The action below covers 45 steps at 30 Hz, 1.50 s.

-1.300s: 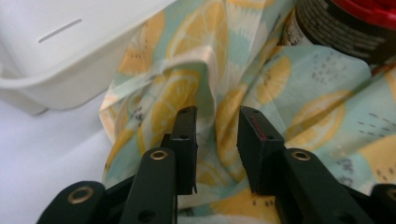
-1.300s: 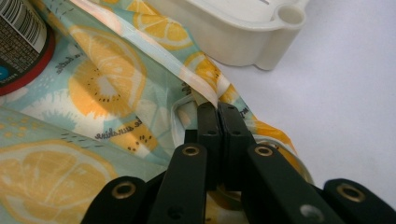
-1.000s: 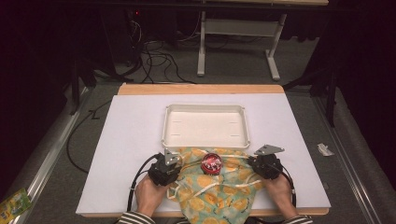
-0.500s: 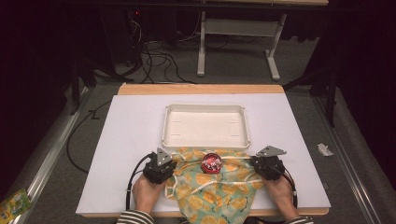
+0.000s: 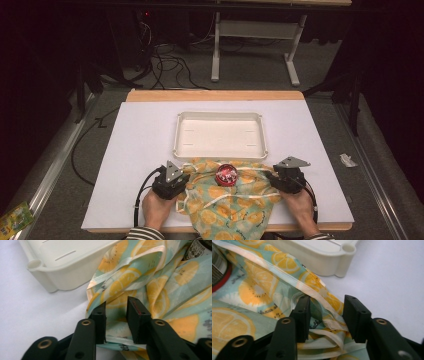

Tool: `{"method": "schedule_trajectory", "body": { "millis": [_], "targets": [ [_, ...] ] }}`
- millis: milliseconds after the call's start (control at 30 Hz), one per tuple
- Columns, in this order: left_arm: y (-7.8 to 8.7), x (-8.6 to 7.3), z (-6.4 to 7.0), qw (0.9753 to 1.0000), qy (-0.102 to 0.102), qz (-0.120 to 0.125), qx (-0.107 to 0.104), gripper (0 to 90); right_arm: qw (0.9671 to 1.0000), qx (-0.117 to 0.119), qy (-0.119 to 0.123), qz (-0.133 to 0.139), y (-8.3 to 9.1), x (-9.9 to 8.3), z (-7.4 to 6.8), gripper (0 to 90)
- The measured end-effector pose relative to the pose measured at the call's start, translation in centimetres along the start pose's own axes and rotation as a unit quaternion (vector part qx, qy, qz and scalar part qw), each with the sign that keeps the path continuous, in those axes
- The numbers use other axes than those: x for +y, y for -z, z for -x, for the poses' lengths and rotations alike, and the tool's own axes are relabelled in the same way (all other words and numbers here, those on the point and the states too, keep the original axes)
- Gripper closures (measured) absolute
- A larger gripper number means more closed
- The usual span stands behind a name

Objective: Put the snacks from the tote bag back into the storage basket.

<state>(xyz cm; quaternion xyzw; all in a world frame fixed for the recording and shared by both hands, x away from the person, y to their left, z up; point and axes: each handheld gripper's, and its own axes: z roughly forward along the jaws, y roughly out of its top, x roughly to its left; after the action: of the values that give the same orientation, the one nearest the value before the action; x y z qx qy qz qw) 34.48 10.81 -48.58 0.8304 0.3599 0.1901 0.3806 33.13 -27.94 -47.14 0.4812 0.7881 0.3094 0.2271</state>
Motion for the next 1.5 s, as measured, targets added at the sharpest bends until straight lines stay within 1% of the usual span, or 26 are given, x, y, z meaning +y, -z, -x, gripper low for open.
{"method": "schedule_trajectory", "body": {
  "millis": [67,100,233,267,300,333,433,533,633,733,833,900,967,1067,1133,1300,1400,1500],
  "targets": [
    [0.0,0.0,-0.1,1.0000,0.003,0.001,-0.009,64.3,1.0000,-0.003,-0.007,0.005,0.2,0.1,-0.1,51.6],
    [0.0,0.0,-0.1,0.9999,0.002,0.001,-0.010,62.5,0.9998,-0.010,-0.010,0.011,0.4,0.2,-0.2,50.2],
    [0.0,0.0,0.1,0.9999,-0.007,0.003,-0.011,57.7,0.9997,-0.005,-0.009,0.023,0.9,0.4,-0.3,47.9],
    [0.0,0.0,0.1,0.9999,-0.008,0.004,-0.012,56.8,0.9996,0.000,-0.012,0.025,1.0,0.4,-0.4,47.7],
    [0.1,-0.1,0.1,0.9999,-0.009,0.005,-0.014,55.8,0.9996,0.003,-0.009,0.026,1.1,0.5,-0.3,47.4],
    [0.1,-0.1,0.1,0.9998,-0.010,0.007,-0.014,55.0,0.9996,0.004,-0.013,0.025,1.3,0.5,-0.4,47.4],
    [0.2,-0.1,0.1,0.9997,-0.011,0.016,-0.016,53.5,0.9991,0.011,-0.015,0.038,1.7,0.5,-0.4,47.6],
    [0.5,-0.3,0.0,0.9994,-0.005,0.028,-0.018,52.8,0.9985,0.016,-0.022,0.048,2.1,0.5,-0.4,47.9],
    [0.7,-0.4,-0.1,0.9990,0.002,0.040,-0.020,51.9,0.9977,0.019,-0.021,0.062,2.6,0.6,-0.5,48.3],
    [0.7,-0.4,-0.2,0.9988,0.004,0.043,-0.022,51.3,0.9968,0.027,-0.018,0.073,2.9,0.7,-0.6,48.5],
    [0.8,-0.4,-0.2,0.9987,0.003,0.045,-0.023,50.7,0.9964,0.032,-0.018,0.077,3.2,0.7,-0.9,49.6],
    [0.8,-0.5,-0.2,0.9987,0.003,0.046,-0.023,50.4,0.9962,0.034,-0.014,0.079,3.4,0.7,-1.0,50.1],
    [0.9,-0.5,-0.1,0.9986,0.002,0.049,-0.022,50.1,0.9957,0.038,-0.018,0.083,3.6,0.8,-1.1,50.6],
    [0.9,-0.5,-0.1,0.9987,0.000,0.048,-0.020,50.0,0.9957,0.041,-0.013,0.082,4.0,1.0,-1.2,51.2],
    [0.9,-0.5,-0.1,0.9986,0.000,0.049,-0.021,49.7,0.9954,0.046,-0.009,0.083,4.3,1.2,-1.7,51.6],
    [1.0,-0.6,-0.1,0.9982,0.005,0.056,-0.022,49.6,0.9940,0.060,0.015,0.090,4.7,1.7,-2.6,51.4],
    [1.0,-0.6,-0.1,0.9981,0.005,0.057,-0.022,49.5,0.9931,0.068,0.015,0.094,4.9,1.8,-3.0,51.2],
    [1.0,-0.6,-0.1,0.9981,0.005,0.057,-0.023,49.4,0.9922,0.077,0.023,0.095,5.1,1.9,-3.4,51.0]
  ]
}}
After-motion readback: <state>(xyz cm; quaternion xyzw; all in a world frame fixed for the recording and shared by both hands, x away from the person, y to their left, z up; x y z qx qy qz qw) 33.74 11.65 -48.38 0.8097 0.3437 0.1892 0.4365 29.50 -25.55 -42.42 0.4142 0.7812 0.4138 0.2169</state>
